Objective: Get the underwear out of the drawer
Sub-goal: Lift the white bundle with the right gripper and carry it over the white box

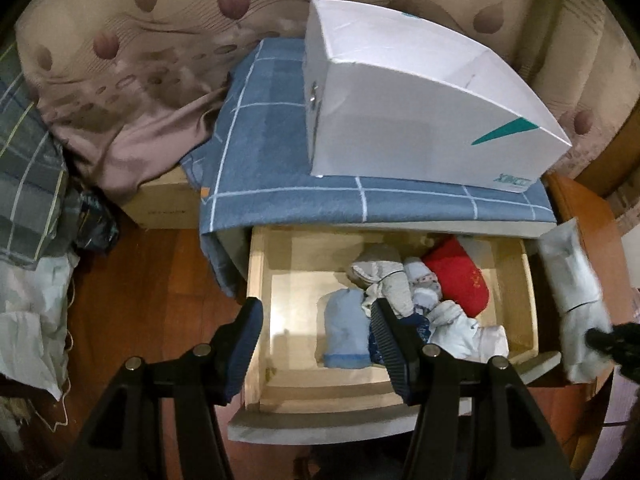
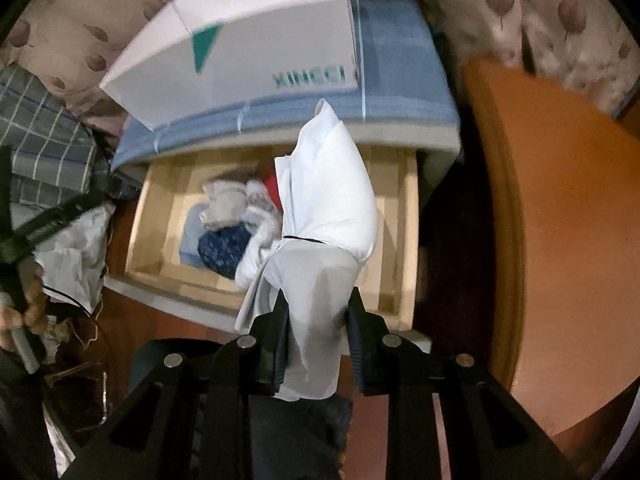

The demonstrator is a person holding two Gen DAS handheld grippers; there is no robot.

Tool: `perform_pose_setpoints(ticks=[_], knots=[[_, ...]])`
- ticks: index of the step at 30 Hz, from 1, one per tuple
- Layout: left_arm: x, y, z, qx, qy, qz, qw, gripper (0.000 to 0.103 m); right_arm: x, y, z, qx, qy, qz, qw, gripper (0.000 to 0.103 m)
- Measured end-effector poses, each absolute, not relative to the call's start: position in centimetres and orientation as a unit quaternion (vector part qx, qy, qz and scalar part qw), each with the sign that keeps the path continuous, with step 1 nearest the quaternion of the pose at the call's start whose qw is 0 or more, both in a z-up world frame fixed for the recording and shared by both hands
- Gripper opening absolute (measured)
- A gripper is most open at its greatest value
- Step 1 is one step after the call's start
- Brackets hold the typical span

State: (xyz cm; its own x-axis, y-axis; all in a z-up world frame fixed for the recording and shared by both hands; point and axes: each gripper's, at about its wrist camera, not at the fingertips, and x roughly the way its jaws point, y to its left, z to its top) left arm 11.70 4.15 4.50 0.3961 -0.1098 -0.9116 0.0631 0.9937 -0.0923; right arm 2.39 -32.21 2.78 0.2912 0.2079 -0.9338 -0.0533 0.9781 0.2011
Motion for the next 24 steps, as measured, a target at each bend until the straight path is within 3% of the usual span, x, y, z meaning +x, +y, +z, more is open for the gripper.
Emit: perform_pose_setpoints(ticks=[16,24], knots=[[10.6,3.8,2.0,0.014,0.543,-0.010,0.840,0.058,7.8,-29.8,12.9,0.041,0.502,0.090,0.859,0.023],[10.5,3.2,1.7,0.026,0.539,-0.007,0.842,0.058,13.7,-28.1,15.3,0.001,0.479,0.083,0.874,0.023]])
